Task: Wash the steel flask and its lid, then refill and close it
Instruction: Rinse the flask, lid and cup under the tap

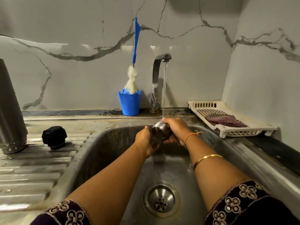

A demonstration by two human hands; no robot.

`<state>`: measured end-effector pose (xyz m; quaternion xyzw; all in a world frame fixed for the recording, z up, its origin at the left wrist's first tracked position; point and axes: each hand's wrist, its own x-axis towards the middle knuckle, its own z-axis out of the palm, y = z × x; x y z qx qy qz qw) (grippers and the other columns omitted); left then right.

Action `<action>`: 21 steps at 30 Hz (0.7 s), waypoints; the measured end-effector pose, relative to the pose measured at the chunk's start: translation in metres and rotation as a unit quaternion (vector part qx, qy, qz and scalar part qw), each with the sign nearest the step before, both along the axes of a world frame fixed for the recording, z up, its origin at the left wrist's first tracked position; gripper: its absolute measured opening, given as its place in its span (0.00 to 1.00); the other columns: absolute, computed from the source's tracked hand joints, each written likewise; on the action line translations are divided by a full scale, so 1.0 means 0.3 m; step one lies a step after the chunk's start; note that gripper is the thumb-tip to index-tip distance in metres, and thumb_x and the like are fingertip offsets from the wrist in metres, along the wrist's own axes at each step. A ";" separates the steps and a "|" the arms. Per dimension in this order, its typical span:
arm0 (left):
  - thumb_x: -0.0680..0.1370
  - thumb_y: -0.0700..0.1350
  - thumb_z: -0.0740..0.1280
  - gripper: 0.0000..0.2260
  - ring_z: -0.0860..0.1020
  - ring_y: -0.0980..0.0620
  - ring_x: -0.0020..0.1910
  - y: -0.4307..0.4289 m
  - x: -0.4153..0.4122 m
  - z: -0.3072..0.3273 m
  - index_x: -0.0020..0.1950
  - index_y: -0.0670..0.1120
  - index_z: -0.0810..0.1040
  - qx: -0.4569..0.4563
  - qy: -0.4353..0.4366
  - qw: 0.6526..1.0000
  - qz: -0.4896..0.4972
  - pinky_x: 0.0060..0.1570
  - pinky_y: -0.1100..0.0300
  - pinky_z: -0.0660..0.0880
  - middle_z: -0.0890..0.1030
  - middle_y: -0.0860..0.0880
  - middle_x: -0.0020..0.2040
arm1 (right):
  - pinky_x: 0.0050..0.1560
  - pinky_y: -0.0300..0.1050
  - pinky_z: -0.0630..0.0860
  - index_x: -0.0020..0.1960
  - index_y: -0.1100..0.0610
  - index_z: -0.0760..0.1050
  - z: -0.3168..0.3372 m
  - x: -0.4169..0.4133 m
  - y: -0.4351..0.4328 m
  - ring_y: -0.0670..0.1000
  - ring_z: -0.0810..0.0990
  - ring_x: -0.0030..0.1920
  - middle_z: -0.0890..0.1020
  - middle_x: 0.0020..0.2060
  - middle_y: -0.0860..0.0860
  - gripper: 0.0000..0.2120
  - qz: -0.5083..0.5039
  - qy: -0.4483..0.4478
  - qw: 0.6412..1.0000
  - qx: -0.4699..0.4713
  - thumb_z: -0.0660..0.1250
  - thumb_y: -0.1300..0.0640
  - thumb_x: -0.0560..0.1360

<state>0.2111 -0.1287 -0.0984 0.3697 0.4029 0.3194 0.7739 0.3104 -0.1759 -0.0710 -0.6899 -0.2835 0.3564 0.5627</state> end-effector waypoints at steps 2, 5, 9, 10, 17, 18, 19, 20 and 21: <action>0.82 0.52 0.57 0.16 0.78 0.45 0.50 0.000 0.008 -0.005 0.59 0.42 0.76 0.007 -0.005 1.000 -0.027 0.45 0.54 0.76 0.80 0.41 0.53 | 0.29 0.46 0.81 0.59 0.60 0.72 -0.004 0.002 -0.010 0.58 0.80 0.42 0.79 0.48 0.61 0.16 0.023 0.086 0.996 -0.015 0.59 0.49 0.79; 0.79 0.54 0.63 0.17 0.79 0.48 0.41 -0.001 0.011 0.008 0.58 0.41 0.76 0.012 -0.032 0.997 -0.062 0.44 0.57 0.78 0.79 0.40 0.53 | 0.22 0.36 0.74 0.56 0.61 0.74 -0.018 0.010 -0.003 0.52 0.77 0.31 0.79 0.40 0.60 0.24 -0.007 0.119 0.992 -0.037 0.51 0.42 0.81; 0.76 0.46 0.68 0.12 0.82 0.44 0.43 -0.002 0.026 0.002 0.54 0.39 0.77 0.049 -0.007 0.998 -0.046 0.37 0.56 0.81 0.81 0.38 0.50 | 0.45 0.47 0.78 0.64 0.56 0.70 -0.055 0.039 0.031 0.57 0.79 0.49 0.78 0.53 0.58 0.27 -0.056 -0.149 0.986 -0.052 0.47 0.38 0.80; 0.77 0.45 0.67 0.11 0.82 0.45 0.42 -0.003 0.031 -0.004 0.54 0.39 0.77 0.058 0.002 0.997 -0.041 0.35 0.56 0.80 0.81 0.39 0.49 | 0.52 0.50 0.76 0.65 0.54 0.70 -0.065 0.040 0.039 0.57 0.77 0.54 0.78 0.55 0.56 0.24 -0.038 -0.287 0.955 -0.057 0.48 0.39 0.80; 0.82 0.44 0.58 0.07 0.79 0.46 0.47 -0.019 0.020 0.018 0.53 0.44 0.75 0.078 -0.063 0.995 -0.020 0.45 0.55 0.77 0.80 0.40 0.51 | 0.60 0.49 0.71 0.65 0.53 0.73 -0.060 -0.014 0.090 0.55 0.72 0.61 0.72 0.63 0.54 0.19 0.055 -0.405 0.913 0.005 0.54 0.44 0.80; 0.83 0.46 0.57 0.09 0.79 0.46 0.47 -0.026 0.017 0.022 0.54 0.44 0.74 0.070 -0.065 0.995 -0.021 0.44 0.55 0.77 0.79 0.40 0.52 | 0.57 0.49 0.72 0.64 0.53 0.72 -0.058 -0.009 0.087 0.56 0.74 0.60 0.74 0.62 0.55 0.22 0.030 -0.343 0.939 -0.009 0.54 0.41 0.79; 0.83 0.48 0.56 0.10 0.79 0.46 0.47 -0.032 0.015 0.022 0.55 0.44 0.74 0.061 -0.064 0.996 -0.021 0.43 0.55 0.79 0.79 0.39 0.52 | 0.54 0.48 0.72 0.64 0.55 0.71 -0.059 -0.005 0.077 0.57 0.75 0.58 0.76 0.60 0.56 0.26 0.005 -0.275 0.961 -0.019 0.54 0.37 0.78; 0.83 0.49 0.56 0.12 0.79 0.46 0.45 -0.034 0.015 0.021 0.55 0.44 0.74 0.057 -0.062 0.996 -0.023 0.40 0.55 0.79 0.78 0.39 0.51 | 0.53 0.48 0.72 0.64 0.56 0.71 -0.061 -0.002 0.065 0.57 0.76 0.57 0.77 0.58 0.56 0.29 -0.014 -0.223 0.974 -0.026 0.54 0.34 0.76; 0.83 0.50 0.55 0.12 0.79 0.46 0.45 -0.036 0.016 0.023 0.55 0.44 0.73 0.056 -0.060 0.996 -0.023 0.39 0.55 0.79 0.78 0.39 0.51 | 0.52 0.48 0.73 0.62 0.56 0.72 -0.061 0.001 0.054 0.57 0.77 0.55 0.78 0.56 0.56 0.30 -0.023 -0.217 0.976 -0.027 0.54 0.33 0.75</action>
